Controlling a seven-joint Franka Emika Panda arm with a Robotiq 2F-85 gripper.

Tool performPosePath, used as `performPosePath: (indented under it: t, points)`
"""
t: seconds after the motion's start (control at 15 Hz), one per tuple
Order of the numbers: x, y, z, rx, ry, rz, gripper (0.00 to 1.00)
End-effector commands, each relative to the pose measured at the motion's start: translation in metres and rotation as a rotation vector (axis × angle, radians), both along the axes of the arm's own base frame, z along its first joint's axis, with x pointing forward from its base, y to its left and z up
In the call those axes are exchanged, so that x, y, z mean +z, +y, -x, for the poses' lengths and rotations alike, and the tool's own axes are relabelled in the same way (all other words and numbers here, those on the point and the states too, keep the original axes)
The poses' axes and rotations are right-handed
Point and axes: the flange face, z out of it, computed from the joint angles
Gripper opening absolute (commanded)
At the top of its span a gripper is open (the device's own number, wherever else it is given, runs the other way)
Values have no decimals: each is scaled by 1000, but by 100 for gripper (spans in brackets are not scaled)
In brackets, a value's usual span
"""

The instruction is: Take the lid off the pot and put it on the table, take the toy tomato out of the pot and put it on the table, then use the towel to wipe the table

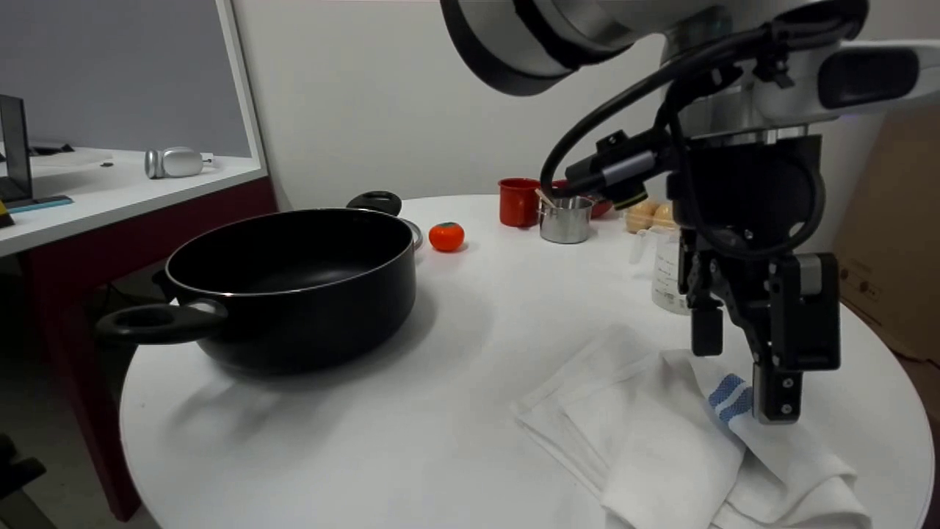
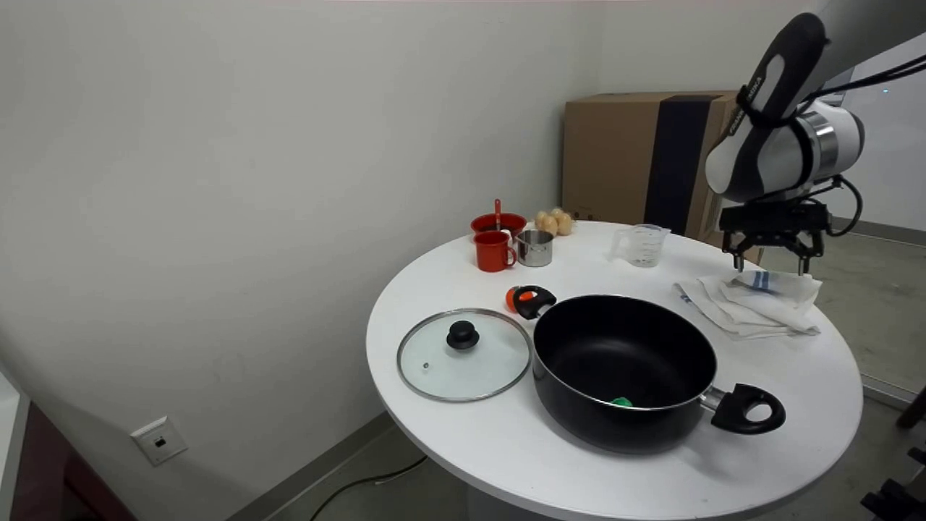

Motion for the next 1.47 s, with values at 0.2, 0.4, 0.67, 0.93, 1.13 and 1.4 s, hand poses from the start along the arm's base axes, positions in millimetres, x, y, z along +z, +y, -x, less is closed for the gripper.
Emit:
performPosePath:
  t: [0.2, 0.4, 0.67, 0.93, 1.13, 1.4]
  points:
    - [-23, 52, -38, 108, 40, 155, 70]
    - [-28, 88, -51, 184, 23, 160, 48]
    - [-30, 110, -54, 224, 4, 142, 54]
    - [-36, 96, -35, 176, -2, 69, 77]
    - [-48, 79, -18, 128, 15, 13, 98]
    - [-62, 63, -8, 87, 10, -47, 74]
